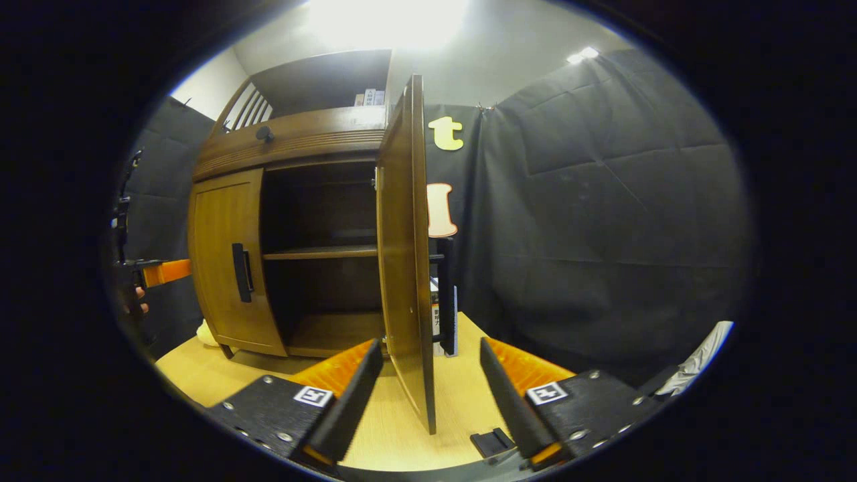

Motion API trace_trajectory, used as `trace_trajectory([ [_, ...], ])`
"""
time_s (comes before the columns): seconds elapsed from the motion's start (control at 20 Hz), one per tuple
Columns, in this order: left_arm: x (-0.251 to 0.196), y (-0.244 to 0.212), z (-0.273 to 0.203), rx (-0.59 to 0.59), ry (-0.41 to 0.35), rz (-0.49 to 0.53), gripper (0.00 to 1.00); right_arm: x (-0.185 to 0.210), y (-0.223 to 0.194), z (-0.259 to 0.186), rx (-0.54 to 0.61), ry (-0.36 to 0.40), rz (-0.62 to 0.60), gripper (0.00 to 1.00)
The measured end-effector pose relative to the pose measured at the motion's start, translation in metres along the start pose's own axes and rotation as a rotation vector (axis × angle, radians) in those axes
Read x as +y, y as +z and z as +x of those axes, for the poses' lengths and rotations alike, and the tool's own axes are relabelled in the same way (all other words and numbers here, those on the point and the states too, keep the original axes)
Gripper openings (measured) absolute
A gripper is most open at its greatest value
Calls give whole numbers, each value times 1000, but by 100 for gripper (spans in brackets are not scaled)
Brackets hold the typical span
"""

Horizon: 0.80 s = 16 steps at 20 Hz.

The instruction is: Open the right door of the double-door shoe cabinet with the right hand, and open the left door with the left hand.

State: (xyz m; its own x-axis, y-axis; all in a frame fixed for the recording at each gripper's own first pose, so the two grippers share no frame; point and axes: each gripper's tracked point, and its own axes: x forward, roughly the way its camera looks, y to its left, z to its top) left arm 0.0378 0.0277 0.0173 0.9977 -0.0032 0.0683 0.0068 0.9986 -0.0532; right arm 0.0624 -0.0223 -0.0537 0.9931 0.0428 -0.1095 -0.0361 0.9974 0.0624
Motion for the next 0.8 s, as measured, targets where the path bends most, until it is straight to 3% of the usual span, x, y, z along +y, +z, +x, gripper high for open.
trace_trajectory([
  [0.05, -1, 1, 9, 0, -5, 6, 100, -2, -3, -5, -6, -10, -3, 94],
  [0.1, -1, 2, 22, 0, -9, 12, 100, -3, -3, -9, -9, -17, -8, 97],
  [0.15, -1, 0, 32, 4, -9, 18, 95, -4, -4, -12, -9, -20, -12, 97],
  [0.2, -2, -1, 41, 0, -7, 21, 100, -4, -5, -15, -7, -22, -14, 97],
  [0.35, -9, -6, 69, 4, -26, 10, 100, -6, -14, -18, 13, -23, -13, 97],
  [0.4, -12, -9, 78, 6, -34, 12, 95, -6, -17, -20, 23, -23, -15, 95],
  [0.45, -14, -8, 85, 3, -37, 19, 100, -8, -19, -21, 33, -23, -17, 95],
  [0.8, -32, -27, 132, 16, -21, 13, 100, -16, -34, -34, 74, -35, -22, 97],
])
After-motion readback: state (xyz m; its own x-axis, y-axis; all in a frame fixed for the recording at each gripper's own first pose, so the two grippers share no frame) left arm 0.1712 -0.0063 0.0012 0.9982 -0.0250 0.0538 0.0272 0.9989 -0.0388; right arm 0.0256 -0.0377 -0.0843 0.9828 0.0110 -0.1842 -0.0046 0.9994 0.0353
